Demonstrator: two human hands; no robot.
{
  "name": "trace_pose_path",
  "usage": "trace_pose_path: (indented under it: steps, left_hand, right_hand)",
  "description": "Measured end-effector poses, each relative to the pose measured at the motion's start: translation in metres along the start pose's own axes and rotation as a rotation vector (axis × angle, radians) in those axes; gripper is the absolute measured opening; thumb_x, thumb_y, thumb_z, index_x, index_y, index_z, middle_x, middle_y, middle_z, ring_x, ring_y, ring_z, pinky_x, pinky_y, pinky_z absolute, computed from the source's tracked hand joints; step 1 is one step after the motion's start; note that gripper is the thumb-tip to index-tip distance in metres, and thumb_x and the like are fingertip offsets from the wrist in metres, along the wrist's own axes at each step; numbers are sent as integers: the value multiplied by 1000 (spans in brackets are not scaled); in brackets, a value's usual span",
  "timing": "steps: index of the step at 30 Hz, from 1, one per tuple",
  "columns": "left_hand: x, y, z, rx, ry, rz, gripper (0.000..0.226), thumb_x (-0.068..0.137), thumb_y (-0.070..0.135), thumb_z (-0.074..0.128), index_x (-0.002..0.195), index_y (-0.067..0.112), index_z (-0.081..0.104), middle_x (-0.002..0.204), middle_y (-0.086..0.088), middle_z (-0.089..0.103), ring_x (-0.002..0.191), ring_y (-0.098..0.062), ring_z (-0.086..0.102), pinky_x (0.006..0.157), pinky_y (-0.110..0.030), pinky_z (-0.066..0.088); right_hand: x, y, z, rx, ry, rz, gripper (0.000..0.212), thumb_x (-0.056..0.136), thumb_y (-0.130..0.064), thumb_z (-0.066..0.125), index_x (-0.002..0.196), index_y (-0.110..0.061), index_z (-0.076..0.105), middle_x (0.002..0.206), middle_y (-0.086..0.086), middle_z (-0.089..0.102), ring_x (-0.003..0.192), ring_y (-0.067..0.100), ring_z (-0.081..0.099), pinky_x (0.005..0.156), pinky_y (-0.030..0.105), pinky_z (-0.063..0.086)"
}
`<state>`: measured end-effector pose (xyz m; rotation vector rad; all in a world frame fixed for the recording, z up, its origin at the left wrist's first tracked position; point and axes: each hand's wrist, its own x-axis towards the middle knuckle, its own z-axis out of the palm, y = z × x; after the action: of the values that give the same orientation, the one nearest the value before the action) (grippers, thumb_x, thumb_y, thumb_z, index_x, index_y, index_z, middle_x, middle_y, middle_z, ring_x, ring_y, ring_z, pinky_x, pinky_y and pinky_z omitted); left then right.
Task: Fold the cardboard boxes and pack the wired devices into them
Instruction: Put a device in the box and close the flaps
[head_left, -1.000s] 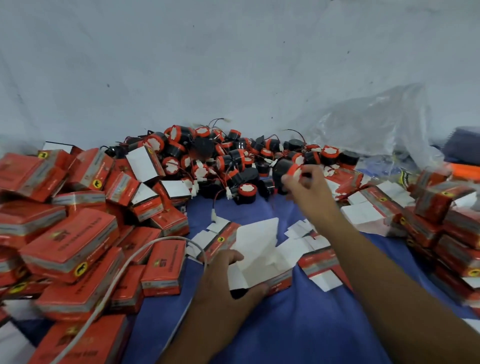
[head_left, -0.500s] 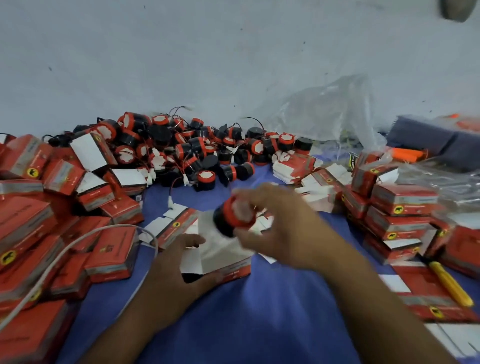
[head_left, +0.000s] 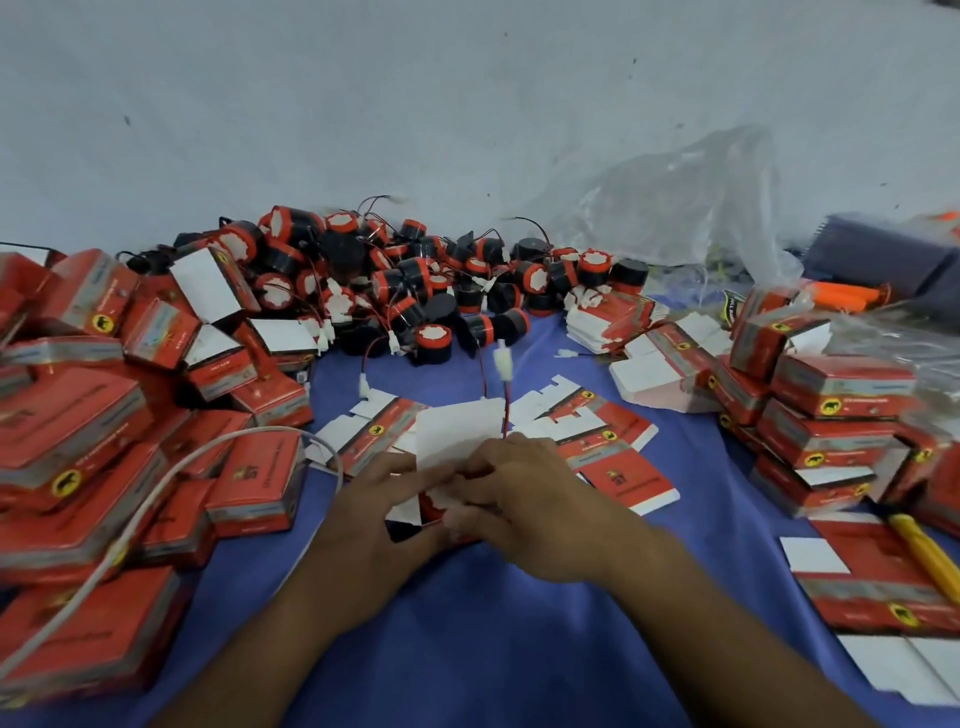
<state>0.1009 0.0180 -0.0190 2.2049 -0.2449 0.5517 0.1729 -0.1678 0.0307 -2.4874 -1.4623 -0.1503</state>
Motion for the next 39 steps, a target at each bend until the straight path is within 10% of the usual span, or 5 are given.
trace_pose_path:
  steps: [7,11,20,29,39]
  left_hand:
    - [-1,4,0,-19,15,-61,33,67,58,69,99,52,64,115,37,52,111,17,47,89,2,31]
    - [-1,6,0,-15,19,-46,36,68,53,70,102,43,68,112,25,55,109,18,47,89,3,30]
    - [1,4,-2,2,-18,-84,38,67,66,65,103,53,63,116,31,54,112,11,51,92,-2,35]
    - [1,4,0,20,-20,-76,37,66,74,59,101,59,60,116,29,51,111,16,46,87,3,31]
    - [1,4,0,14,-15,-63,45,70,65,63,109,43,67,112,24,54,108,6,52,90,-5,37]
  right_hand:
    - [-4,31,-20,415,512,403,24,97,-27,65,118,-32,57,115,-14,52,94,1,54,79,17,45]
    - [-1,35,-18,592,444,440,45,99,-23,62,141,-31,48,111,-22,64,91,-6,61,67,9,47]
    - [4,20,-26,243,529,220,31,98,-26,63,74,-10,56,66,0,57,62,16,53,59,35,44]
    - [-6,14,-31,635,425,212,19,103,-36,49,102,-20,60,85,-3,75,80,8,74,76,30,62]
    - [-1,13,-21,206,125,243,17,96,-10,60,88,-10,74,77,-4,68,76,13,60,72,25,45]
